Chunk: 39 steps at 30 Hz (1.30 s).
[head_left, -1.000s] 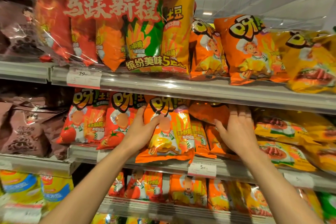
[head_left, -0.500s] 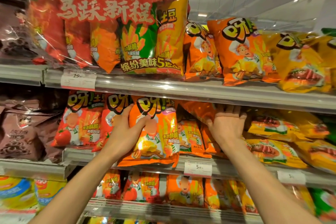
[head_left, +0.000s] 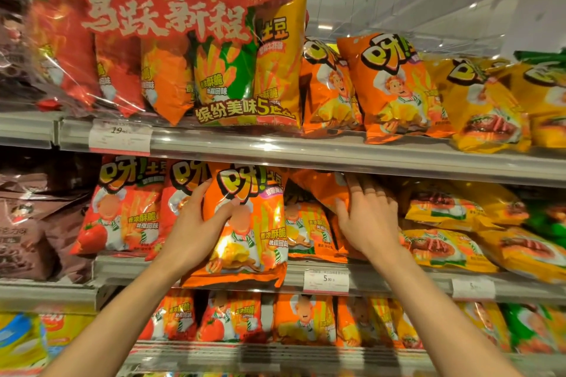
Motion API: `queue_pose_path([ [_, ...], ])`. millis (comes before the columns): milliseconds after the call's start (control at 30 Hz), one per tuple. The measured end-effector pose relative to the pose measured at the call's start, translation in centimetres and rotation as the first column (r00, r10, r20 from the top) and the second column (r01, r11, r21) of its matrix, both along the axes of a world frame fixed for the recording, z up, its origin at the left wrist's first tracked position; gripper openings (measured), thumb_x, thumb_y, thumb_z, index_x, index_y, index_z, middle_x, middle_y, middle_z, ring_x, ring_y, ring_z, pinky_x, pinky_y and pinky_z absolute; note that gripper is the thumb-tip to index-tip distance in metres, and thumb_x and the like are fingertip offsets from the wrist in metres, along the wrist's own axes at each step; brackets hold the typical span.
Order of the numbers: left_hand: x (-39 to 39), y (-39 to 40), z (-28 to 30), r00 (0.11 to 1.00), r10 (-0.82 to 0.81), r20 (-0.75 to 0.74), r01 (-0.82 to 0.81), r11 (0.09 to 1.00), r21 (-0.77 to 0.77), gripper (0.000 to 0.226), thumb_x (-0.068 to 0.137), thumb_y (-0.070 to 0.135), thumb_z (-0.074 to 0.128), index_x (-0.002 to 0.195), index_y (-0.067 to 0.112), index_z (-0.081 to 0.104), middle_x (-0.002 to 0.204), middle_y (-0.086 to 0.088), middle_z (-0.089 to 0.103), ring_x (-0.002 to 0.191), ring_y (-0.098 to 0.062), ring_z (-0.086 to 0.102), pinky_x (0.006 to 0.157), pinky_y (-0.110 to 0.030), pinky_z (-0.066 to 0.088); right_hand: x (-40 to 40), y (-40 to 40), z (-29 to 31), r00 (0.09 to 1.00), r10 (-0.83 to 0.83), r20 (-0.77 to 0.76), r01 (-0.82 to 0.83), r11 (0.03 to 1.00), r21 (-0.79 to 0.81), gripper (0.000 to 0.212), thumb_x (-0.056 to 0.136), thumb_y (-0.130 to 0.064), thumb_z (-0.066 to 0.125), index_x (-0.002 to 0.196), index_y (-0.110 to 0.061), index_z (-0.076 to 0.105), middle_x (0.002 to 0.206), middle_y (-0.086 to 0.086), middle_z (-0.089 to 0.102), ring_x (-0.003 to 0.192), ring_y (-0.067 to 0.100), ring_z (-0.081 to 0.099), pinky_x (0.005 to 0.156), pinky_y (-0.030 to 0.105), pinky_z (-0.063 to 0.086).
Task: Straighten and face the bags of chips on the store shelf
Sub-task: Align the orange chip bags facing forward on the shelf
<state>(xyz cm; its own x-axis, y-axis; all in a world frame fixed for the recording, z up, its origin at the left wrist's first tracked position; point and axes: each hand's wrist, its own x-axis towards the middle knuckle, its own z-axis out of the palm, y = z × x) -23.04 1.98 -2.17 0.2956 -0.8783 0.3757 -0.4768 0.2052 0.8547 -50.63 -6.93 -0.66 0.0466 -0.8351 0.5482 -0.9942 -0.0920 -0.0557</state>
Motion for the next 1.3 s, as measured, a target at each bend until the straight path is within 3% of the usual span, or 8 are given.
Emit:
queue_pose_path([
  [200, -0.1, -0.3, 0.0, 1.000, -0.005, -0.003, 0.005, 1.000, 0.016, 0.081, 0.085, 0.067, 0.060, 0.152, 0.032, 0.031, 0.146, 0.013, 0.048, 0.133, -0.009, 0.047, 0.108, -0.033, 0.037, 1.6, -0.4, 0.4, 0.980, -0.198, -0.001, 0.198, 0.978, 0.069, 0.047, 0.096, -0.044, 0.044, 0.124, -0.013, 0.065, 0.137, 0.019, 0.056, 0.131, 0.038, 0.045, 0.113, 0.059, 0.023],
  [300, -0.2, 0.0, 0.1, 1.000, -0.004, -0.005, 0.004, 1.000, 0.002, 0.069, 0.092, 0.050, 0.061, 0.151, 0.029, 0.032, 0.123, 0.030, 0.046, 0.112, 0.003, 0.048, 0.092, -0.021, 0.036, 0.6, -0.2, 0.0, 0.999, -0.029, -0.033, 0.030, 0.999, 0.022, 0.055, 0.100, -0.049, 0.039, 0.140, -0.015, 0.052, 0.143, 0.018, 0.052, 0.137, 0.039, 0.040, 0.117, 0.059, 0.016],
  [433, 0.4, 0.5, 0.1, 1.000, -0.001, 0.008, 0.001, 1.000, -0.007, 0.079, 0.091, 0.053, 0.060, 0.157, 0.028, 0.024, 0.145, 0.016, 0.042, 0.131, -0.007, 0.042, 0.101, -0.029, 0.033, -0.7, -0.6, -1.0, 0.962, 0.208, -0.175, -0.205, 0.978, 0.038, 0.049, 0.102, -0.045, 0.032, 0.145, -0.027, 0.045, 0.154, 0.009, 0.041, 0.138, 0.034, 0.040, 0.115, 0.054, 0.023],
  [733, 2.5, 2.1, 0.3, 0.999, 0.044, -0.002, -0.044, 0.999, -0.001, 0.080, 0.086, 0.064, 0.062, 0.153, 0.036, 0.029, 0.145, 0.015, 0.049, 0.132, -0.013, 0.048, 0.105, -0.036, 0.040, 1.5, -0.5, -0.2, 0.985, -0.060, -0.159, 0.075, 0.993, 0.088, 0.048, 0.101, -0.046, 0.035, 0.134, -0.018, 0.057, 0.139, 0.013, 0.057, 0.133, 0.034, 0.043, 0.110, 0.053, 0.027],
  [867, 3.1, 2.9, 0.7, 0.998, 0.058, -0.013, -0.058, 0.998, -0.019, 0.068, 0.091, 0.050, 0.062, 0.151, 0.036, 0.033, 0.115, 0.030, 0.054, 0.106, 0.005, 0.056, 0.086, -0.019, 0.041, 1.9, 0.0, -0.4, 0.984, 0.051, -0.168, -0.040, 0.997, 0.068, 0.049, 0.099, -0.047, 0.042, 0.136, -0.018, 0.056, 0.141, 0.013, 0.054, 0.136, 0.036, 0.041, 0.113, 0.057, 0.024],
  [1033, 4.1, 3.5, 0.5, 0.996, 0.079, -0.030, -0.080, 0.997, -0.019, 0.070, 0.089, 0.056, 0.062, 0.150, 0.039, 0.033, 0.132, 0.019, 0.054, 0.119, -0.007, 0.055, 0.094, -0.029, 0.041, 4.7, 1.9, -0.2, 0.936, 0.319, -0.147, -0.337, 0.935, -0.113, 0.032, 0.096, -0.033, 0.053, 0.115, -0.015, 0.071, 0.118, 0.009, 0.067, 0.111, 0.030, 0.056, 0.094, 0.043, 0.045],
  [1133, 4.1, 4.0, 0.7, 0.995, 0.093, -0.034, -0.094, 0.995, -0.020, 0.067, 0.091, 0.051, 0.061, 0.150, 0.039, 0.032, 0.124, 0.025, 0.053, 0.111, -0.002, 0.055, 0.091, -0.026, 0.039, 7.7, 2.6, 0.3, 0.922, 0.383, -0.057, -0.379, 0.923, 0.073, 0.042, 0.102, -0.037, 0.043, 0.117, -0.008, 0.069, 0.120, 0.013, 0.066, 0.114, 0.031, 0.056, 0.098, 0.040, 0.042],
  [1300, 4.3, 4.4, 0.6, 0.995, 0.087, -0.039, -0.088, 0.996, -0.018, 0.064, 0.092, 0.048, 0.062, 0.149, 0.037, 0.035, 0.114, 0.034, 0.053, 0.102, 0.010, 0.055, 0.081, -0.014, 0.039, 10.1, -1.3, -0.6, 0.985, -0.001, 0.174, -0.083, 0.878, 0.472, 0.096, 0.085, -0.077, 0.043, 0.151, -0.009, 0.031, 0.154, 0.020, 0.035, 0.139, 0.040, 0.035, 0.111, 0.053, 0.032],
])
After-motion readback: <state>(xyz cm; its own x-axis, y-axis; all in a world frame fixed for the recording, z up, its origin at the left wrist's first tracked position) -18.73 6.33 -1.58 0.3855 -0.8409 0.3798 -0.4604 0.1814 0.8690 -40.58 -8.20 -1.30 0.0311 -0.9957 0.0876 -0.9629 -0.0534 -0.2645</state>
